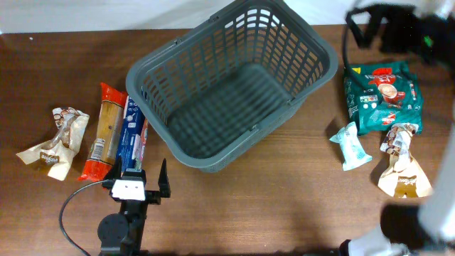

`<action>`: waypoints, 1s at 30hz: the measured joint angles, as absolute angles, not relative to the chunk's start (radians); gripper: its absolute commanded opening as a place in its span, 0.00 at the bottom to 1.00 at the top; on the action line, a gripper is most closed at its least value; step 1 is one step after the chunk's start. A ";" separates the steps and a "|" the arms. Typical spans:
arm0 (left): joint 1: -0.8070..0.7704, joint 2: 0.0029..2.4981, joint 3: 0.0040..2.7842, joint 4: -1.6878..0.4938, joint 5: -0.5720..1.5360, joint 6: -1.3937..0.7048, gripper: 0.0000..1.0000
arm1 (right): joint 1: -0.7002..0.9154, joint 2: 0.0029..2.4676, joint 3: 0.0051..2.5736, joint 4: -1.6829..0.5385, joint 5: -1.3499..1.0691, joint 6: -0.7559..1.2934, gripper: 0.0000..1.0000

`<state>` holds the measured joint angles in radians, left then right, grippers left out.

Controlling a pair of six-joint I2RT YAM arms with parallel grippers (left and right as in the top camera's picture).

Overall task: Pack container
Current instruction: 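Reach the right gripper to the grey basket's right rim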

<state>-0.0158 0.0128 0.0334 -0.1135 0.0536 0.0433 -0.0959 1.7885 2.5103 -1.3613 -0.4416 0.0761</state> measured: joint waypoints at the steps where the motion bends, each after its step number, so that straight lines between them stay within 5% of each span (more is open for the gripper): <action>1: -0.016 0.013 0.033 -0.113 0.053 0.044 0.99 | -0.096 1.839 2.537 -1.374 -0.448 0.069 0.99; 17: -0.016 0.013 0.033 -0.113 0.054 0.043 0.99 | -0.032 2.186 2.566 -1.545 -0.310 -0.150 0.95; 20: -0.016 0.013 0.033 -0.113 0.053 0.043 0.99 | -0.015 2.186 2.570 -1.549 -0.288 -0.168 0.87; 24: -0.016 0.013 0.033 -0.113 0.054 0.044 0.99 | -0.012 2.186 2.570 -1.563 -0.270 -0.191 0.64; 30: -0.016 0.013 0.033 -0.113 0.054 0.043 0.99 | -0.013 2.186 2.570 -1.567 -0.258 -0.193 0.63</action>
